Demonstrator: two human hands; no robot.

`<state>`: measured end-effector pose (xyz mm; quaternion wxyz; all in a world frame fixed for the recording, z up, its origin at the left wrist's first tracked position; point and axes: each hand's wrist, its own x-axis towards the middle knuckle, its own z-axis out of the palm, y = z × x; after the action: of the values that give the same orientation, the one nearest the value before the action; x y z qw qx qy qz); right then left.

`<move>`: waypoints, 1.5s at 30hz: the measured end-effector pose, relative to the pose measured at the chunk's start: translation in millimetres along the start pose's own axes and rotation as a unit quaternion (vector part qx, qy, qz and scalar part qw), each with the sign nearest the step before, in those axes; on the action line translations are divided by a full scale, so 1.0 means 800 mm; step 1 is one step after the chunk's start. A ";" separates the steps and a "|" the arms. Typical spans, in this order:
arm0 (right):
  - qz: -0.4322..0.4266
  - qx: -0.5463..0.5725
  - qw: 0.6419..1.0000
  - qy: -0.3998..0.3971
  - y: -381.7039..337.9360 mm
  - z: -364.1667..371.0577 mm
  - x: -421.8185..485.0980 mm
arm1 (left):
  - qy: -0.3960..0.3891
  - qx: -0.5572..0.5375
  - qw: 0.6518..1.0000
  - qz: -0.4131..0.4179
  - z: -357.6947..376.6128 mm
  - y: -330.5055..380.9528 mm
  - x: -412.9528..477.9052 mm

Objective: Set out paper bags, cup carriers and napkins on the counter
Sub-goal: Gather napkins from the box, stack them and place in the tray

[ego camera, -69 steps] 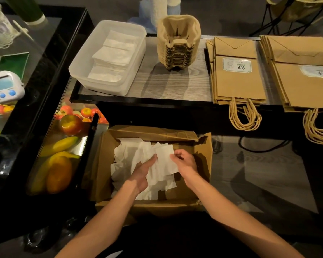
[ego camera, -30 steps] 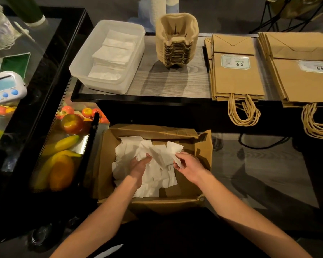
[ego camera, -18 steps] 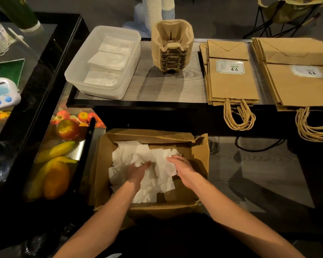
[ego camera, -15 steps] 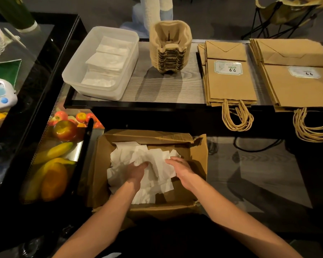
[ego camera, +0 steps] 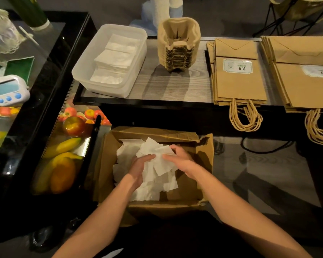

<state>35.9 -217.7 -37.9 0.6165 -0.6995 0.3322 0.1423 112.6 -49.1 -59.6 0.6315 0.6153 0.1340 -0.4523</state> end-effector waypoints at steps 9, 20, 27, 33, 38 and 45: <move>0.031 0.069 0.991 0.109 0.017 -0.004 -0.008 | 0.036 -0.053 0.997 -0.033 0.017 -0.003 0.002; 0.053 0.137 0.987 0.073 0.008 0.009 -0.013 | 0.024 -0.052 0.998 -0.030 0.025 -0.007 0.007; 0.079 0.104 0.984 0.120 0.017 0.009 -0.012 | 0.033 -0.068 0.996 -0.048 0.025 -0.006 0.000; 0.042 0.191 0.979 0.062 0.023 -0.030 -0.007 | 0.036 -0.033 0.997 -0.053 0.025 -0.003 -0.006; 0.050 0.170 0.984 0.000 -0.001 -0.042 -0.003 | -0.042 -0.003 0.997 -0.071 0.029 0.002 -0.014; 0.065 0.085 0.993 0.048 0.007 -0.015 -0.002 | -0.070 0.008 0.995 -0.077 0.024 0.001 -0.016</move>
<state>28.8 -228.8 -39.3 0.6464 -0.6274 0.4175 0.1194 98.2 -61.3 -45.8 0.5979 0.5748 0.1329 -0.5427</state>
